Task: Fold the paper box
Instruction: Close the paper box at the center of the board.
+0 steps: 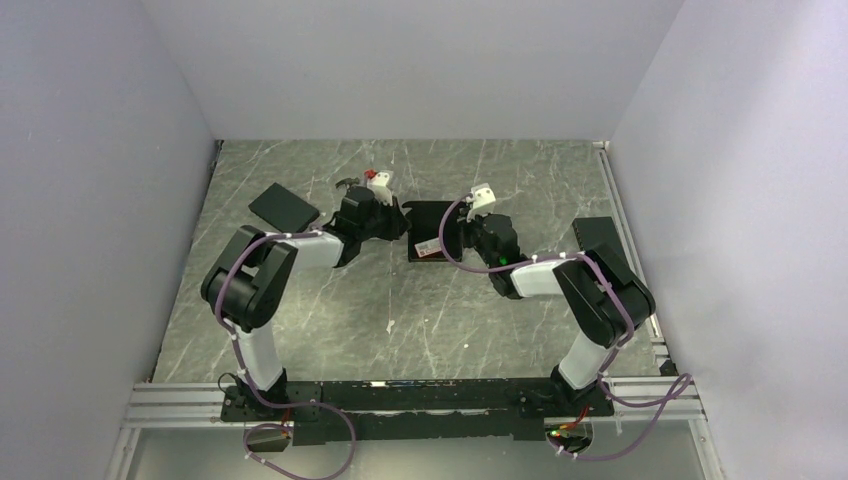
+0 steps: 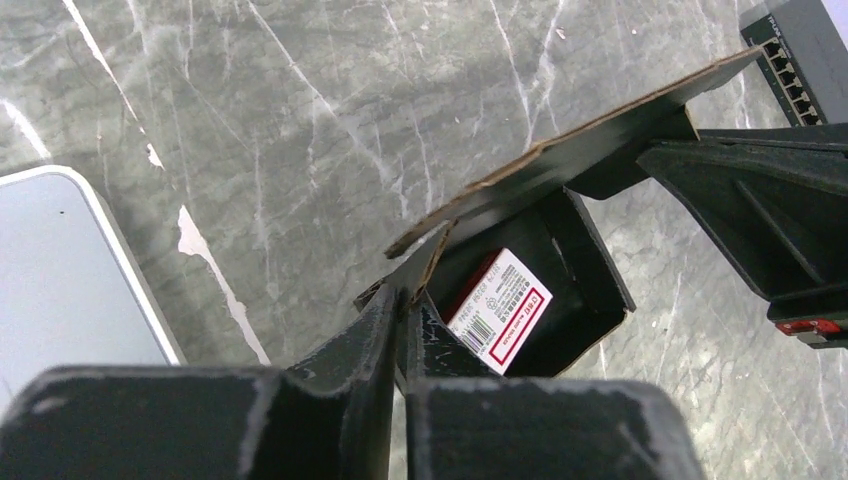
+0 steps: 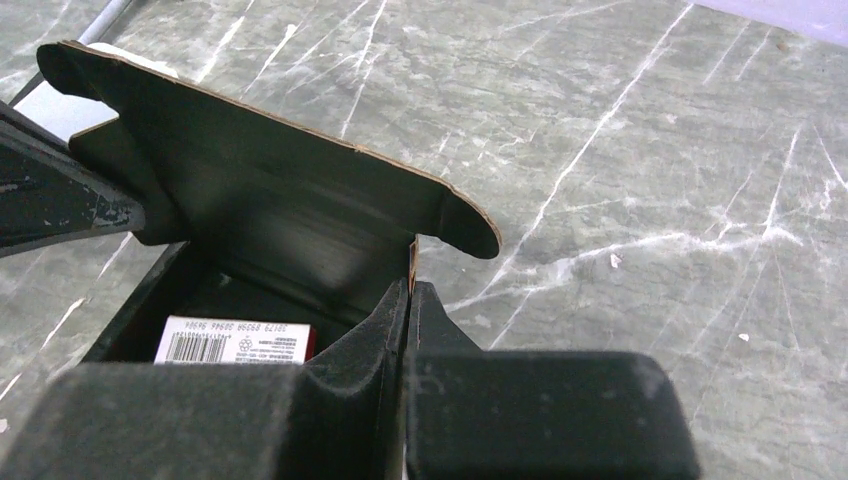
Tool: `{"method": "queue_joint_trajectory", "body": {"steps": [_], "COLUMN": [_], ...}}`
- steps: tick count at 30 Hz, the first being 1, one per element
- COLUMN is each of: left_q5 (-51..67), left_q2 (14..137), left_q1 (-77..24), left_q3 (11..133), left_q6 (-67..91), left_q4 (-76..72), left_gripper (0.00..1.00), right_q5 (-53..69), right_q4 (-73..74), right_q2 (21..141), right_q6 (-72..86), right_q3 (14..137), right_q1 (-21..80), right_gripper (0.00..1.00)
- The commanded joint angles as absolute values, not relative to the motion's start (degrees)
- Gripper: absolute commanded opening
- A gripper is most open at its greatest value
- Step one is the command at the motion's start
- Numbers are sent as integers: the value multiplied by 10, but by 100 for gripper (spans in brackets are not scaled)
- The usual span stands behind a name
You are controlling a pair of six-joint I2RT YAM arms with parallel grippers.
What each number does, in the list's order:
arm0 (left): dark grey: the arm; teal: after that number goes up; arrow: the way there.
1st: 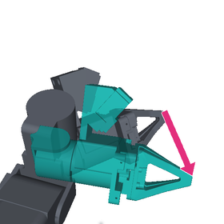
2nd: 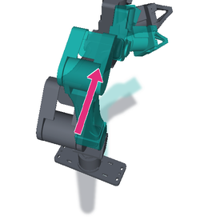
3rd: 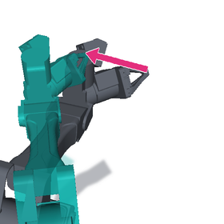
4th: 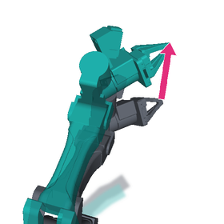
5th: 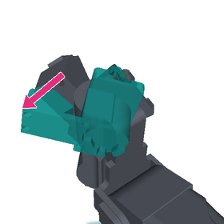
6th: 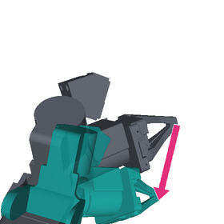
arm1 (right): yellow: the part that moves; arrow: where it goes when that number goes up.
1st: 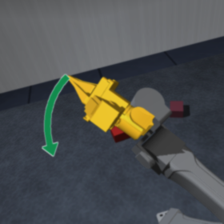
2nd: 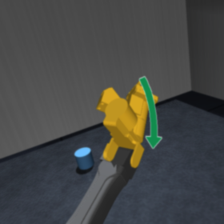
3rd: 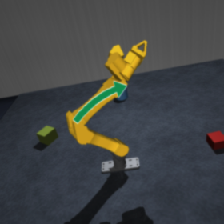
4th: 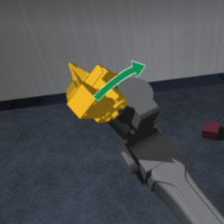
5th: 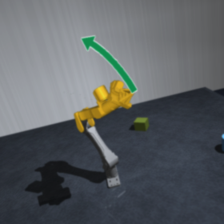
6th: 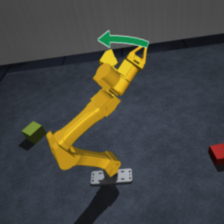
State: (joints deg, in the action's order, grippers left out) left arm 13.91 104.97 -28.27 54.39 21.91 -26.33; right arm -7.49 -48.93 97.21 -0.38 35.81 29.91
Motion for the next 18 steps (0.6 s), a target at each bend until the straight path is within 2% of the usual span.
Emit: {"method": "queue_joint_trajectory", "body": {"steps": [1,3,12,18], "left_q5": [103,88,-85,-184], "left_q2": [1052,1054,1074,1088], "left_q1": [-294,-298,-333,-369], "left_q3": [571,577,607,594], "left_q6": [234,230,242,251], "left_q4": [-272,-267,-250,-280], "left_gripper": [5,0,0,0], "right_q5": [-88,-97,-149,-157], "right_q4": [-482,-487,-499,-451], "right_q2": [980,984,1021,1015], "right_q6": [-3,-7,28,88], "right_q3": [381,384,422,424], "right_q1": [304,305,321,326], "right_gripper": [0,0,0,0]}}
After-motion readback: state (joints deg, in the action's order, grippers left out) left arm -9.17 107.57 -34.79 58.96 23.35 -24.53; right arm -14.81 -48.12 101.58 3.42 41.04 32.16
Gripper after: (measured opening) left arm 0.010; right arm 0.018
